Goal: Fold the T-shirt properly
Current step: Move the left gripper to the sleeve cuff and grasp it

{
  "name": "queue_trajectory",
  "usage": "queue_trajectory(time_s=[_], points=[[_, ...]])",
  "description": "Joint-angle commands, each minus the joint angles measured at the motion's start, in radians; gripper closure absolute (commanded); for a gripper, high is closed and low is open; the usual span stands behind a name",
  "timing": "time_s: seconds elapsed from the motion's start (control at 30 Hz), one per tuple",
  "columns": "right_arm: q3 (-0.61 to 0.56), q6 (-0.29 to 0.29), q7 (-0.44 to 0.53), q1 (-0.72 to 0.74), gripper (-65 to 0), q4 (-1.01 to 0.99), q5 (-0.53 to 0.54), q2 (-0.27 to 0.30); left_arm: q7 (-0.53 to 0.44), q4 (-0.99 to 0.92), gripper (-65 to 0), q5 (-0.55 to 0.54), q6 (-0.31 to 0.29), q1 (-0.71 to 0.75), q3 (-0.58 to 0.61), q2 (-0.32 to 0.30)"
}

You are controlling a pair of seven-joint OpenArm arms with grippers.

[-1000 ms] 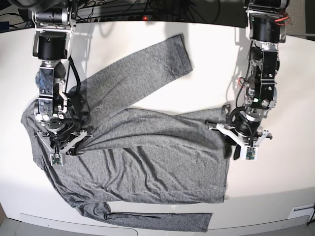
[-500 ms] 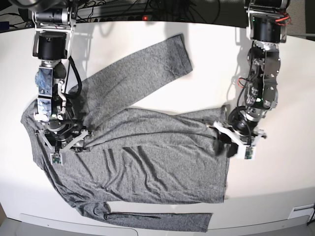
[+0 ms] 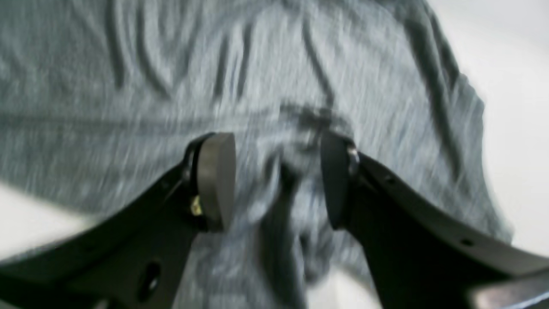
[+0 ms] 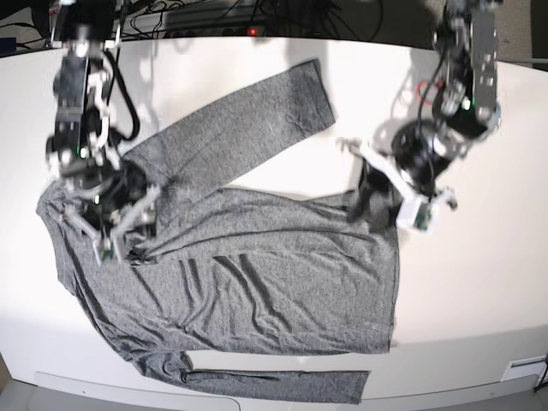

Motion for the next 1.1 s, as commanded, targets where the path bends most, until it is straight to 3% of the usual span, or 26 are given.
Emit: queue_trajectory(time_s=[0.0,0.17,0.33,0.57,0.63,0.73,0.8,0.97,1.07], points=[[0.006,-0.002,0.020,-0.018,-31.7,0.046,0.002,0.012,-0.010,0.056,-21.5,-0.029,-0.002,0.024,-0.003,-0.001],[0.011,-0.024,0.021,-0.180,-31.7,0.127,-0.029,0.011,-0.008,0.144,-21.5,-0.048,-0.002,0.200,-0.003,-0.001],[0.090,-0.056,0.080,-0.243,-31.7,0.129,-0.068,0.011,-0.064,0.124,-21.5,-0.042,-0.005,0.316,-0.002,-0.001],[0.208,-0.057,0.082,-0.243,-31.7,0.129,0.037,0.011,-0.071,0.022,-21.5,-0.037,-0.005,0.385,0.140,-0.001],[0.220,-0.056,0.083,-0.243,-31.7,0.129,0.036,0.011,-0.123,-0.020,-21.5,0.054,-0.005,0.385,0.215,-0.001],[0.222,-0.056,0.082,-0.243,-31.7,0.129,0.036,0.011,-0.320,-0.081,-21.5,0.272,-0.003,0.385,0.305,0.000],[0.222,-0.056,0.082,-0.243,-31.7,0.129,0.036,0.011,-0.412,-0.117,-21.5,0.356,0.027,0.383,0.342,0.000],[0.222,-0.056,0.083,-0.243,-31.7,0.129,0.036,0.011,-0.414,-0.188,-21.5,0.516,0.195,0.343,0.360,-0.001],[0.222,-0.056,0.087,-0.243,-31.7,0.129,0.037,0.011,-0.414,-0.226,-21.6,0.568,0.206,0.325,0.360,-0.001]])
